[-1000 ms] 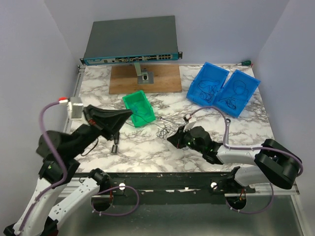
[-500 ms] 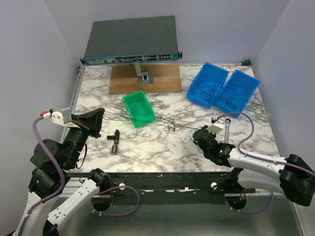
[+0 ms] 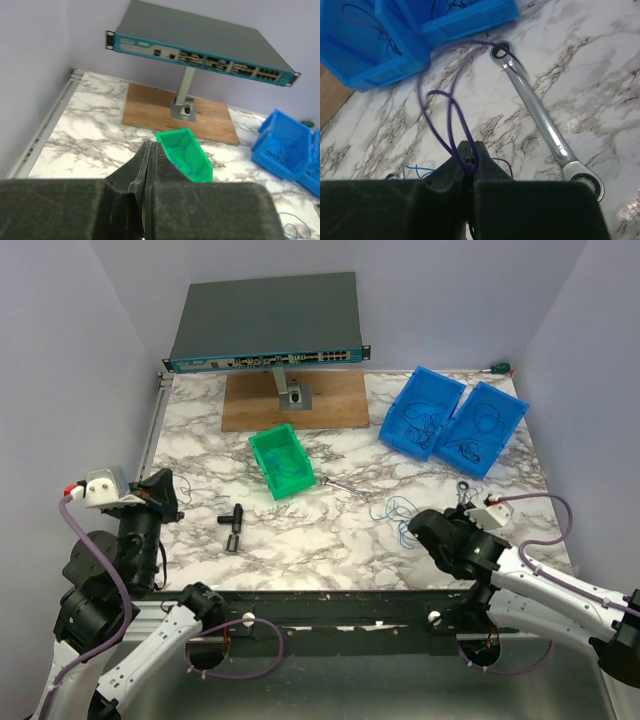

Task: Untangle the cables

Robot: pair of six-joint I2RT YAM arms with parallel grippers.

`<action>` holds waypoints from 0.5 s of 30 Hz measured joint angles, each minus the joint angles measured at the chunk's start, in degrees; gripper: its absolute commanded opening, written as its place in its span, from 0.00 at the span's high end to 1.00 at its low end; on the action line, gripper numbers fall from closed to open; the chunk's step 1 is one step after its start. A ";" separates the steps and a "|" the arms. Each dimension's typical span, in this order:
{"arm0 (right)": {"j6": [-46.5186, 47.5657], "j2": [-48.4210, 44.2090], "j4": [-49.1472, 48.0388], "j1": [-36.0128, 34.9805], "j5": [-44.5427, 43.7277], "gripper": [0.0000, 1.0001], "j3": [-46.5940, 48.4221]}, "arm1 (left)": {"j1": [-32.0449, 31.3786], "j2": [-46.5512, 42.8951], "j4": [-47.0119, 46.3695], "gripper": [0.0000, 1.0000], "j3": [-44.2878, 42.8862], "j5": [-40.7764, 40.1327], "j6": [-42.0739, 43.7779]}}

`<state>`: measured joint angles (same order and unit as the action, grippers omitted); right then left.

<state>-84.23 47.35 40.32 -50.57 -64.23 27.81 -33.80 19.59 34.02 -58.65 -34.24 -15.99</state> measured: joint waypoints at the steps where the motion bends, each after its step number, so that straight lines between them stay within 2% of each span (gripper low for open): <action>1: -0.79 -0.48 1.55 0.02 -0.85 0.99 0.20 | 0.00 -0.70 0.09 1.00 0.20 -1.36 0.00; 4: -4.04 -1.14 6.45 0.02 -2.75 0.99 1.31 | 0.00 -1.81 1.36 1.00 0.28 -6.19 -0.55; 5: -3.28 -1.29 6.73 0.07 -3.10 0.94 1.57 | 0.00 -2.25 1.42 1.00 0.57 -7.34 -0.50; 7: 3.17 -1.53 3.30 0.04 -2.91 0.72 1.70 | 0.00 -3.78 0.50 1.00 1.92 -7.19 -0.13; 8: 7.65 -1.55 0.37 0.07 -1.92 0.50 1.70 | 0.00 -4.48 -0.07 1.00 2.71 -6.38 0.09; 11: 21.62 -1.14 -10.14 0.04 4.09 0.17 1.73 | 0.07 -5.49 -1.33 1.00 4.59 0.37 0.52; 12: 27.78 -0.83 -14.60 0.04 7.89 0.12 1.79 | 0.07 -5.18 -1.49 1.00 4.61 1.97 0.57; 15: 35.17 -0.44 -19.93 0.04 13.05 0.09 2.01 | 0.07 -2.19 -1.86 1.00 4.22 8.07 0.52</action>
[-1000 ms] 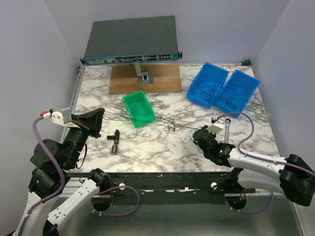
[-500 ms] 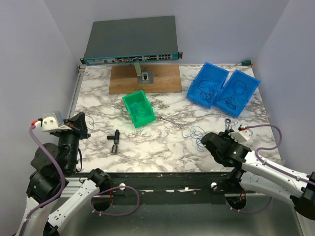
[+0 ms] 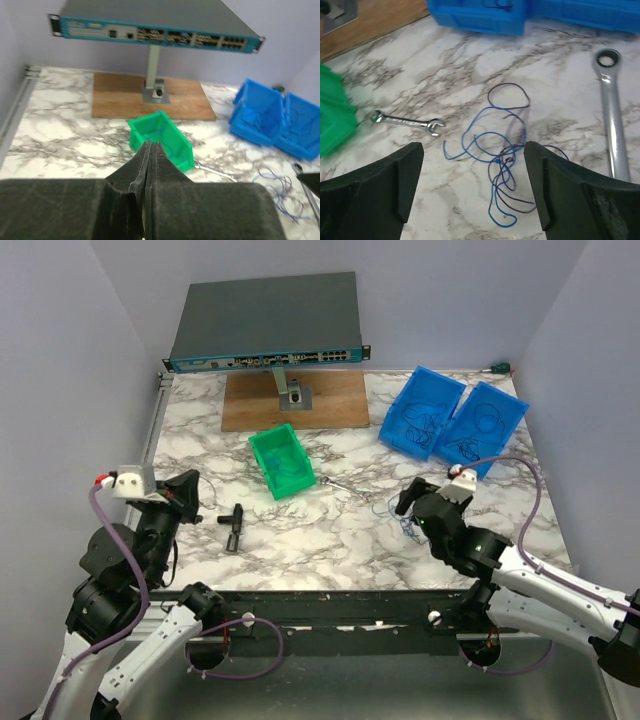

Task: Untangle the cables

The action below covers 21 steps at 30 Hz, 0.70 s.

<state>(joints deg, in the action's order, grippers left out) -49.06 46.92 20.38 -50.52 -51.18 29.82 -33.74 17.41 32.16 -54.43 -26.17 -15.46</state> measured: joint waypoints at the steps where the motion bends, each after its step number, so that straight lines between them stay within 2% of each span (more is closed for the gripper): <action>1: 2.91 0.15 -1.81 0.00 2.27 0.08 0.35 | 0.00 0.94 0.04 1.00 -0.20 1.31 0.02; 6: 15.63 1.55 -6.54 0.00 14.29 0.08 5.27 | 0.00 5.31 -0.76 1.00 -0.52 11.13 -0.48; 11: 25.29 1.42 -13.46 0.00 32.74 0.08 7.26 | 0.02 10.34 -4.02 1.00 -0.61 24.90 -2.32; 17: 30.16 4.63 -24.50 0.00 54.82 0.01 7.32 | -0.07 19.41 -9.60 1.00 -0.59 39.45 -6.03; 21: 31.54 11.08 -31.12 0.00 64.98 0.00 7.93 | -1.40 25.66 -13.20 1.00 -0.50 46.45 -8.87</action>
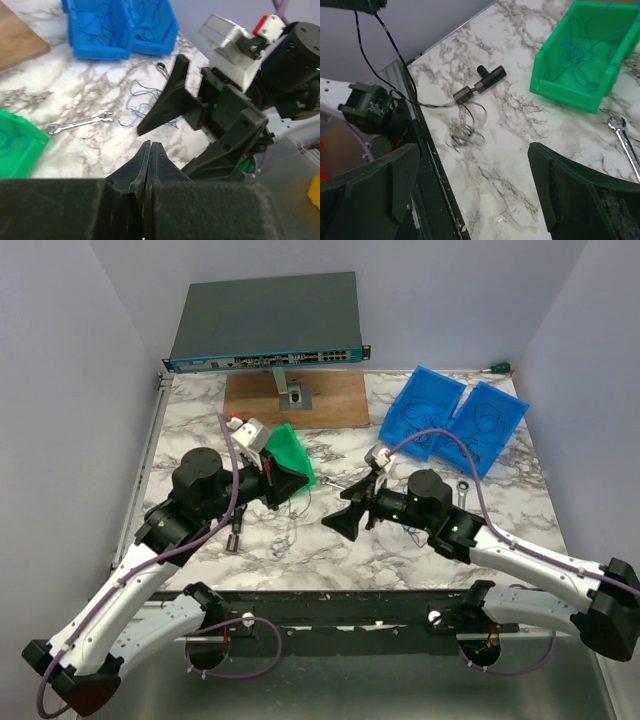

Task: Untangle the cables

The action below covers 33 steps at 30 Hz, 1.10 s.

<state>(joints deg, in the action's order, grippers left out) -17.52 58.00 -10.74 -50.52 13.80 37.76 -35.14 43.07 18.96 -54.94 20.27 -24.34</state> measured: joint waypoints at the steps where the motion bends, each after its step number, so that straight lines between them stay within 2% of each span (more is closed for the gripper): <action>1: 0.20 1.68 -1.46 0.00 1.77 0.00 0.15 | -0.72 1.40 -0.55 1.00 0.22 0.55 -0.50; 4: 0.76 5.51 -5.66 0.00 5.33 0.03 0.22 | -2.14 3.50 -2.32 1.00 0.90 2.21 -1.42; 7: 1.60 8.07 -9.60 -0.22 7.65 0.18 0.22 | -2.89 4.24 -4.44 1.00 1.60 3.41 -2.21; 9: 2.34 9.55 -11.50 -0.52 8.61 0.40 0.33 | -3.08 4.79 -5.97 1.00 1.81 4.13 -2.75; 12: 3.23 11.32 -13.42 -1.05 9.57 0.84 0.35 | -3.26 6.01 -8.17 1.00 1.95 5.42 -3.61; 13: 3.19 11.54 -13.92 -1.18 9.70 0.95 0.35 | -3.26 6.40 -8.59 1.00 1.95 5.60 -3.74; 14: 3.17 11.61 -14.45 -1.18 9.79 0.99 0.33 | -3.26 6.88 -9.09 1.00 1.95 5.84 -3.93; 15: 3.06 11.58 -15.04 -1.22 9.79 0.99 0.28 | -3.26 7.13 -9.33 1.00 1.95 5.92 -4.04; 16: 2.99 11.52 -15.56 -1.25 9.75 0.99 0.26 | -3.26 7.48 -9.60 0.96 1.95 5.88 -4.20; 19: 2.54 10.82 -15.93 -1.29 7.56 0.99 -0.15 | -3.26 7.52 -9.73 0.60 1.99 4.55 -4.42; 22: 1.84 9.29 -14.56 -1.29 1.60 0.99 -0.35 | -3.26 6.03 -10.23 0.38 3.48 1.79 -4.85; 30: 0.55 3.06 -3.06 -1.27 -21.27 0.99 1.53 | -3.26 -2.97 -13.29 0.02 15.67 -7.26 -4.00; 33: 0.46 2.86 2.14 -1.29 -31.06 0.99 5.51 | -3.26 -3.96 -14.93 0.01 19.52 -10.43 -4.00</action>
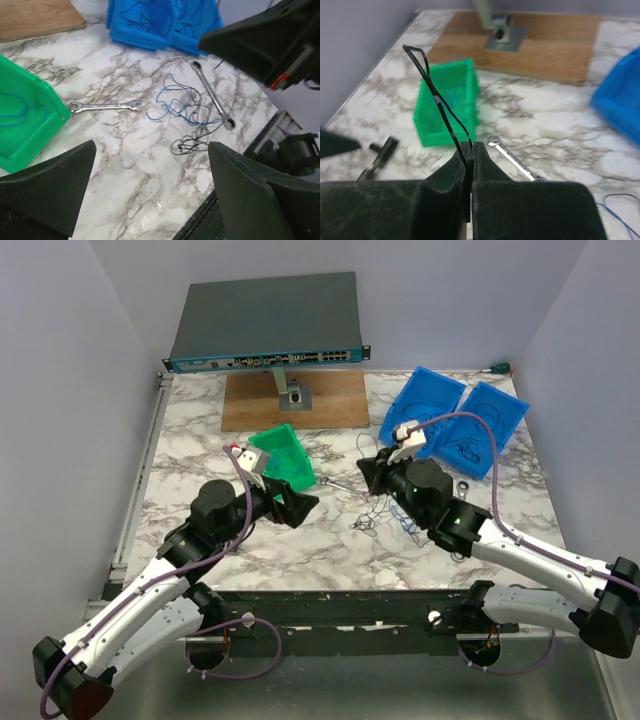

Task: Untangle the cables

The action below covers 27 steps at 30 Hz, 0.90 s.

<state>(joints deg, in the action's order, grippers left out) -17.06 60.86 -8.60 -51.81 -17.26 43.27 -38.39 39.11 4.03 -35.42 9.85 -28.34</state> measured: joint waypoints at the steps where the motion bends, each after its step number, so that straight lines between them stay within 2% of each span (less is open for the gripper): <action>1: -0.02 0.26 1.55 0.02 -3.87 0.99 1.60 | 0.00 -0.20 -0.55 0.01 1.09 -0.74 0.02; 4: 0.02 2.29 5.97 1.57 -13.94 0.99 6.78 | 0.00 -0.83 -2.99 0.01 5.07 -2.99 0.00; 7: -0.28 5.90 10.05 7.63 -18.62 0.99 12.00 | 0.00 -1.16 -6.16 0.01 8.57 -4.17 0.02; 10: -0.90 7.72 12.76 16.06 -20.11 0.99 14.56 | 0.00 -1.95 -10.60 0.01 12.20 -4.98 0.57; 15: -1.11 8.33 15.06 26.18 -21.33 0.99 18.99 | 0.00 -3.74 -18.80 0.01 19.52 -6.40 2.67; 21: -0.81 12.85 14.40 31.61 -24.26 0.99 27.28 | 0.00 -3.87 -23.87 0.04 22.51 -6.21 4.76; 27: -0.42 18.82 11.91 36.24 -26.43 0.99 29.16 | -0.02 -1.20 -28.22 0.04 22.51 -3.87 5.66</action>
<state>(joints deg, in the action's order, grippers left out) -17.47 79.68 3.31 -15.57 -43.68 72.42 -38.41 37.91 -24.18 -12.91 5.98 -22.68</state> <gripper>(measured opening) 0.036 0.965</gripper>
